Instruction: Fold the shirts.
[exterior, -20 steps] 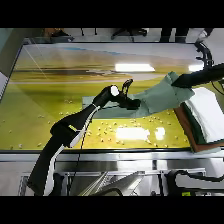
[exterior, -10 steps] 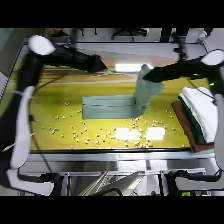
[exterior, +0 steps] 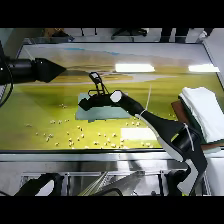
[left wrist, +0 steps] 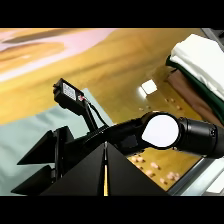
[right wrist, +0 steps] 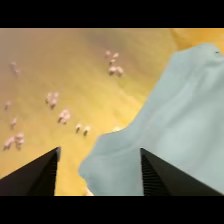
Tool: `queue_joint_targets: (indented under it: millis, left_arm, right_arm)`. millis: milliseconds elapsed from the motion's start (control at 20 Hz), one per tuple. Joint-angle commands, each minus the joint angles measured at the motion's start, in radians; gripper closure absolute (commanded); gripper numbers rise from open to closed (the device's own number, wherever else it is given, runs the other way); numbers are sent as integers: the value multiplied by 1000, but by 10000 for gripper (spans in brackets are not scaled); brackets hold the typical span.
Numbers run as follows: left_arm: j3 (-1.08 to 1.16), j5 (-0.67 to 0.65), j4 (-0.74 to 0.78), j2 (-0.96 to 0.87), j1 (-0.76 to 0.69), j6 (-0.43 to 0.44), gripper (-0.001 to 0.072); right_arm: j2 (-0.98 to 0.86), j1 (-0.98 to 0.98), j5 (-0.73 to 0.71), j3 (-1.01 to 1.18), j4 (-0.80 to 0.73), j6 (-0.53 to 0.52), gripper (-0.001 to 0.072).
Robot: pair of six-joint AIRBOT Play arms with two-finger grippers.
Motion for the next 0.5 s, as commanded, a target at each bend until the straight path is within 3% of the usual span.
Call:
queue_joint_targets:
  millis: [0,150,200,250,350,450]
  left_arm:
    - [-145,50,0,93,14,29,698]
    - [-153,47,0,113,13,29,698]
    - [-148,40,0,117,14,29,698]
    - [-138,24,0,116,13,29,697]
    - [-120,-4,-1,113,13,28,697]
    - [-121,-22,-1,117,13,27,696]
  right_arm:
    - [3,-6,12,1,-20,-26,251]
    - [101,-183,206,1,-119,95,237]
    - [127,-262,286,1,-171,160,92]
    - [143,-339,363,1,-229,218,52]
    - [146,-493,532,-1,-316,313,53]
    - [126,-606,655,-17,-338,344,53]
